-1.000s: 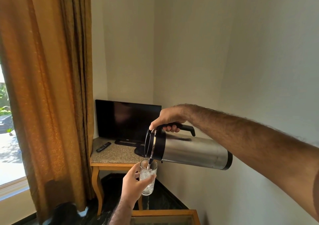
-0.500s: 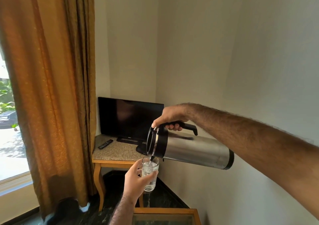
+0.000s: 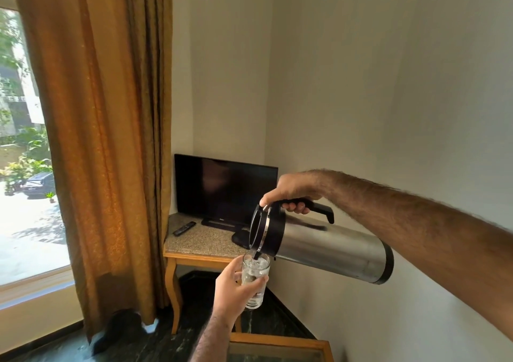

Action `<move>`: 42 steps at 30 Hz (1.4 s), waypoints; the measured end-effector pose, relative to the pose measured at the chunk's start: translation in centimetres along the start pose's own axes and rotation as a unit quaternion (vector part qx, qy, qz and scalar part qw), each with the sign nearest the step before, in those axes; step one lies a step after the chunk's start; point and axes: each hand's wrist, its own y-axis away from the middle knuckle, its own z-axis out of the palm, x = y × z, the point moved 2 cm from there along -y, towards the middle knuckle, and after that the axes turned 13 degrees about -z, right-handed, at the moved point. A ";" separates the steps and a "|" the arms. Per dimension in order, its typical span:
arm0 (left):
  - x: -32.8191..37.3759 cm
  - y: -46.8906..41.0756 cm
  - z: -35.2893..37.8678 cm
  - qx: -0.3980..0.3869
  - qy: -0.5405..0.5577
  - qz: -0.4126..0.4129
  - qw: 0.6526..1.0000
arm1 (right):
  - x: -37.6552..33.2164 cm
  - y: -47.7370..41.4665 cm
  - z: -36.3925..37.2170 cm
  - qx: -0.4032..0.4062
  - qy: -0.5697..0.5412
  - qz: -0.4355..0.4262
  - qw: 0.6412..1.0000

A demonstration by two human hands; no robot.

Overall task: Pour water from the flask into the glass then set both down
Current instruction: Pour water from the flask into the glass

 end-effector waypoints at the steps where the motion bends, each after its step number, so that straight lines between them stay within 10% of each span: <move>1: 0.1 -0.1 -0.1 0.002 -0.002 0.002 1.000 | -0.1 0.1 0.1 -0.002 -0.004 -0.004 1.000; 22: -0.8 -1.3 -0.2 0.005 0.004 -0.021 1.000 | 0.0 0.0 0.3 0.000 -0.015 -0.001 1.000; 42: -0.6 -1.7 -0.9 0.051 -0.018 0.009 0.999 | 8.1 3.3 3.6 0.150 -0.370 -0.026 0.916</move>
